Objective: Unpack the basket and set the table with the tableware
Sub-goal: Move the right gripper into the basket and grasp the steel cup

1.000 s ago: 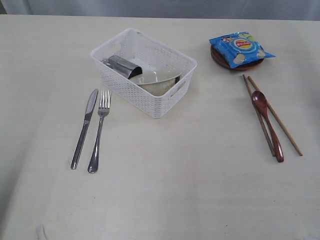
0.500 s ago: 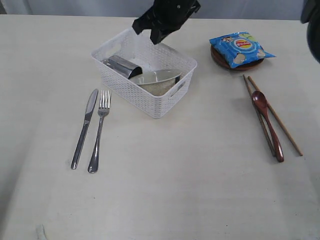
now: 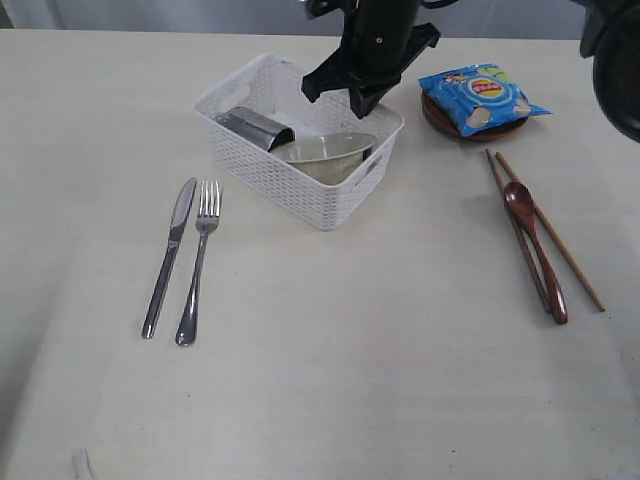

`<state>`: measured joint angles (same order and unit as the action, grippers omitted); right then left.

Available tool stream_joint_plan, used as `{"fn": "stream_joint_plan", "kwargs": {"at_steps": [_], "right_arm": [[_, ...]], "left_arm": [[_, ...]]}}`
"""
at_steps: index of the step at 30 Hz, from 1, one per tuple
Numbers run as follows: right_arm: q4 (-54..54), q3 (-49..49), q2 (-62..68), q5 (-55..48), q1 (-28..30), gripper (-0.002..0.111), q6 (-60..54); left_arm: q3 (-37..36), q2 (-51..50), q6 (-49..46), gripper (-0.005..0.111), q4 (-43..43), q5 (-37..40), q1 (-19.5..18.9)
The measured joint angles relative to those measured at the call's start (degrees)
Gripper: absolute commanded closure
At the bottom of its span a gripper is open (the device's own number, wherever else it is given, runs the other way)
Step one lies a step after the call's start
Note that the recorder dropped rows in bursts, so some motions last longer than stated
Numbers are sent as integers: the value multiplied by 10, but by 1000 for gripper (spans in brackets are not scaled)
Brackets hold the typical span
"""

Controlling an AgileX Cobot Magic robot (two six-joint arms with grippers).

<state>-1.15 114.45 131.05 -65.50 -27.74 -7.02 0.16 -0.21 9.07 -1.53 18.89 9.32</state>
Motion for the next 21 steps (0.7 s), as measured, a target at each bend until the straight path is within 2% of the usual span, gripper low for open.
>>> {"fn": "stream_joint_plan", "kwargs": {"at_steps": [13, 21], "right_arm": [[-34, 0, 0, -22, 61, 109, 28], [35, 0, -45, 6, 67, 109, -18]], "left_arm": [[0, 0, 0, 107, 0, 0, 0], [0, 0, 0, 107, 0, 0, 0]]}}
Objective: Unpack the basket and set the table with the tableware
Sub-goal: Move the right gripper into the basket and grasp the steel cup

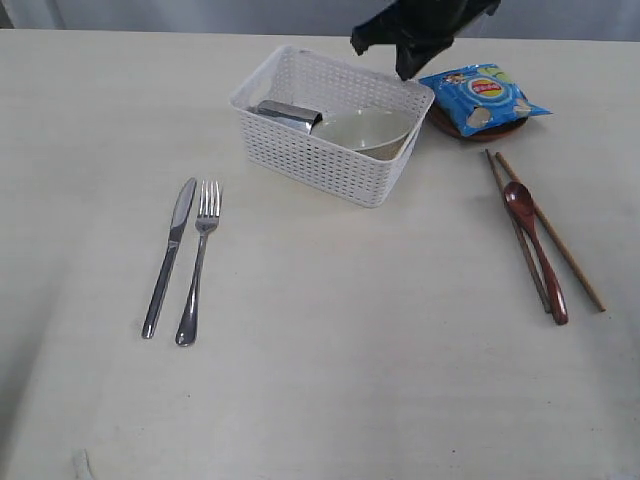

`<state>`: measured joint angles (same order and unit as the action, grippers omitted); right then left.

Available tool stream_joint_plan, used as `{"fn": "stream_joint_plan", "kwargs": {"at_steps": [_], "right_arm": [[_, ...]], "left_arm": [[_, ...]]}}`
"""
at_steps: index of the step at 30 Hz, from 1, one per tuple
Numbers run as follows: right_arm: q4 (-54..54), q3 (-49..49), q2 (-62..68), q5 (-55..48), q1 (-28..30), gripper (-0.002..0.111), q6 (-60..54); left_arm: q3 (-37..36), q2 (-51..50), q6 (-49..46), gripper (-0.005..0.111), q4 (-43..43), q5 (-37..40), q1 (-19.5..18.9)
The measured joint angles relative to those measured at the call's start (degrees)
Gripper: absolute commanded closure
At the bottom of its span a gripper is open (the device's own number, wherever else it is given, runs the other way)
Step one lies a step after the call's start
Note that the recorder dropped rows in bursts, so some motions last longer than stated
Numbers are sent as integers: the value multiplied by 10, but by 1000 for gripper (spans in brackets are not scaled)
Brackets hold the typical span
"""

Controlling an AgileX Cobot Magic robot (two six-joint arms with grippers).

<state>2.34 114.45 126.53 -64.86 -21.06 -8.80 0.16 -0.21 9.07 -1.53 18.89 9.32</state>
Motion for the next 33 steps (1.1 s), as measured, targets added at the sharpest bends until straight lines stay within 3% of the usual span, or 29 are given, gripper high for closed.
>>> {"fn": "stream_joint_plan", "kwargs": {"at_steps": [5, 10, 12, 18, 23, 33], "right_arm": [[82, 0, -25, 2, 0, 105, -12], [154, 0, -20, 1, -16, 70, -8], [161, 0, -11, 1, -27, 61, 13], [181, 0, 25, 3, -34, 72, 121], [273, 0, 60, 26, -33, 72, 137], [316, 0, 78, 31, -33, 71, 149]], "left_arm": [[0, 0, 0, 107, 0, 0, 0], [0, 0, 0, 107, 0, 0, 0], [0, 0, 0, 107, 0, 0, 0], [0, 0, 0, 107, 0, 0, 0], [0, 0, 0, 107, 0, 0, 0], [0, 0, 0, 107, 0, 0, 0]]}}
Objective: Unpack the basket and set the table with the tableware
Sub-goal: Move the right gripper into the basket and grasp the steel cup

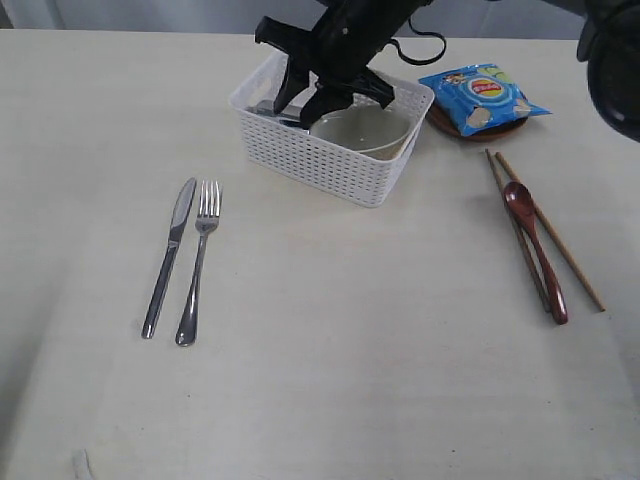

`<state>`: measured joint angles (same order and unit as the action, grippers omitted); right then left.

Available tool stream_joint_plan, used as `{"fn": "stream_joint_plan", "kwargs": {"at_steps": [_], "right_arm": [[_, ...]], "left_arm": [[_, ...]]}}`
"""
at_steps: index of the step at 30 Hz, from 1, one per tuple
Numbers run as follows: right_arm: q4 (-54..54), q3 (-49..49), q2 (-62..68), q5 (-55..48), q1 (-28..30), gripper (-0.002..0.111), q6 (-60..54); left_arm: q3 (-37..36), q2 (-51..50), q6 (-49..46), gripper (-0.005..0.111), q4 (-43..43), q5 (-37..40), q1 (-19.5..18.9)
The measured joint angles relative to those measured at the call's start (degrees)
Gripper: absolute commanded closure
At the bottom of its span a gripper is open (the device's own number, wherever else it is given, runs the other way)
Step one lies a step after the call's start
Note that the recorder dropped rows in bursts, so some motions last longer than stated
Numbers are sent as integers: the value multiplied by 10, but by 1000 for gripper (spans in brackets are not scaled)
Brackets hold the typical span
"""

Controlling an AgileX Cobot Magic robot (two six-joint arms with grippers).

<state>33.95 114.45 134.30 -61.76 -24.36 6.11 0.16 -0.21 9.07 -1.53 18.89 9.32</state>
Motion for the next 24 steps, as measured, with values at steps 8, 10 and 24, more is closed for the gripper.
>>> {"fn": "stream_joint_plan", "kwargs": {"at_steps": [8, 10, 24], "right_arm": [[-34, 0, -20, -43, 27, 71, 14], [-40, 0, -16, -43, 27, 71, 16], [33, 0, 22, -7, 27, 71, -22]], "left_arm": [[0, 0, 0, 107, 0, 0, 0], [0, 0, 0, 107, 0, 0, 0], [0, 0, 0, 107, 0, 0, 0]]}}
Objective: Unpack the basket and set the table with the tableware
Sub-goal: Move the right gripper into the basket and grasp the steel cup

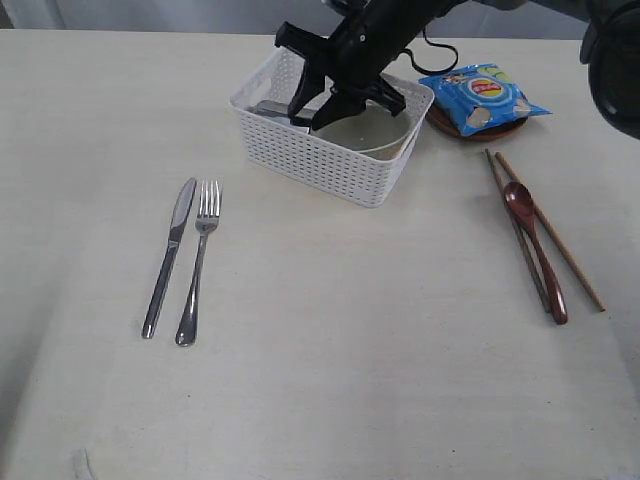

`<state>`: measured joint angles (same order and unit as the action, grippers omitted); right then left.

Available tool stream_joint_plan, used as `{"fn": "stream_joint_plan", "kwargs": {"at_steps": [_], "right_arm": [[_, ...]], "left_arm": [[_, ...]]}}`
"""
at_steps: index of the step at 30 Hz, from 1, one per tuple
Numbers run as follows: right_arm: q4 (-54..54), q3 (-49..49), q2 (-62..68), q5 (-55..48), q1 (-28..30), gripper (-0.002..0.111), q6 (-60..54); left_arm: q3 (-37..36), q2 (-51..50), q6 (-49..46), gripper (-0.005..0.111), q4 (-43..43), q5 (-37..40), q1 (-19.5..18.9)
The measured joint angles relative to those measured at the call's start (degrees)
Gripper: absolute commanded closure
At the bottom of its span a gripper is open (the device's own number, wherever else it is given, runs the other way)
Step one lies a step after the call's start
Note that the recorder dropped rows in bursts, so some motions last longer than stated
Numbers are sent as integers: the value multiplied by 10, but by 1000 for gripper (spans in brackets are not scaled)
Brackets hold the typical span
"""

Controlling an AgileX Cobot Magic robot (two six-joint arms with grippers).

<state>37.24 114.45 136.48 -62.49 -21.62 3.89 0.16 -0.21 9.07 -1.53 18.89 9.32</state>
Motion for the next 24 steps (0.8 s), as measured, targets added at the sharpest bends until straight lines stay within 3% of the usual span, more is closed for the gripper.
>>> {"fn": "stream_joint_plan", "kwargs": {"at_steps": [13, 21, 24], "right_arm": [[34, 0, 20, 36, 1, 74, -23], [91, 0, 19, 63, 1, 104, -70], [107, 0, 18, 70, -1, 107, -81]], "left_arm": [[0, 0, 0, 107, 0, 0, 0], [0, 0, 0, 107, 0, 0, 0], [0, 0, 0, 107, 0, 0, 0]]}}
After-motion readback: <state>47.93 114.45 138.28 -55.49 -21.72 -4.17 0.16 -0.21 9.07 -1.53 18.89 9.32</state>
